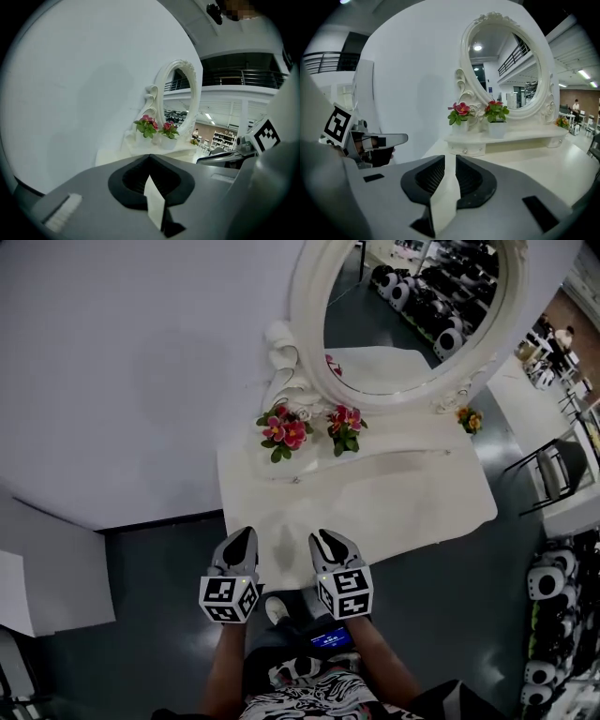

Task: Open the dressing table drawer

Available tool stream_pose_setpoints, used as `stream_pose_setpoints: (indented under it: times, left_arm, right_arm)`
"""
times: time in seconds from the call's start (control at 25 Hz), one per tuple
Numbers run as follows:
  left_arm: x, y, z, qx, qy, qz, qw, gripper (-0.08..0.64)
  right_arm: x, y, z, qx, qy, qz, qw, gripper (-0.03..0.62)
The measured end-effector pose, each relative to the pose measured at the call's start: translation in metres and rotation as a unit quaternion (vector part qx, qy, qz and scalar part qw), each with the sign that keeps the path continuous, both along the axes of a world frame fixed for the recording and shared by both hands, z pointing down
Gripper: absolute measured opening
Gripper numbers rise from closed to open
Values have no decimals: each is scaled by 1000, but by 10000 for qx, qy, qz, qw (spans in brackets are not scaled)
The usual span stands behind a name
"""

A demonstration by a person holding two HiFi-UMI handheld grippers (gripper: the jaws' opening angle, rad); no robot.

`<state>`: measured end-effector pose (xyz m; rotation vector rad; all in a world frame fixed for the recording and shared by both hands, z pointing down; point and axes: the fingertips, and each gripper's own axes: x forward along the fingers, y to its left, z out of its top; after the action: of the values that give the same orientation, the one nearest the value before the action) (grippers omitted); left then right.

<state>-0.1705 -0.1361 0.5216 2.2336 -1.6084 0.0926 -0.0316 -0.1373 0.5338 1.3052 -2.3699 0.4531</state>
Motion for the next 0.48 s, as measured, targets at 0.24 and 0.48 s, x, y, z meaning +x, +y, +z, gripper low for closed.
stream_pose_setpoints:
  times: [0.24,0.48]
  left_arm:
    - [-8,-41,14,-100,68,86,9999,2]
    - [-1,-71,32,-250,42,238,9994,2]
  right_arm:
    - [-10,-37,10,-58,76,153,9998,80]
    - [-16,-66,31,-215,113,211,9995,92]
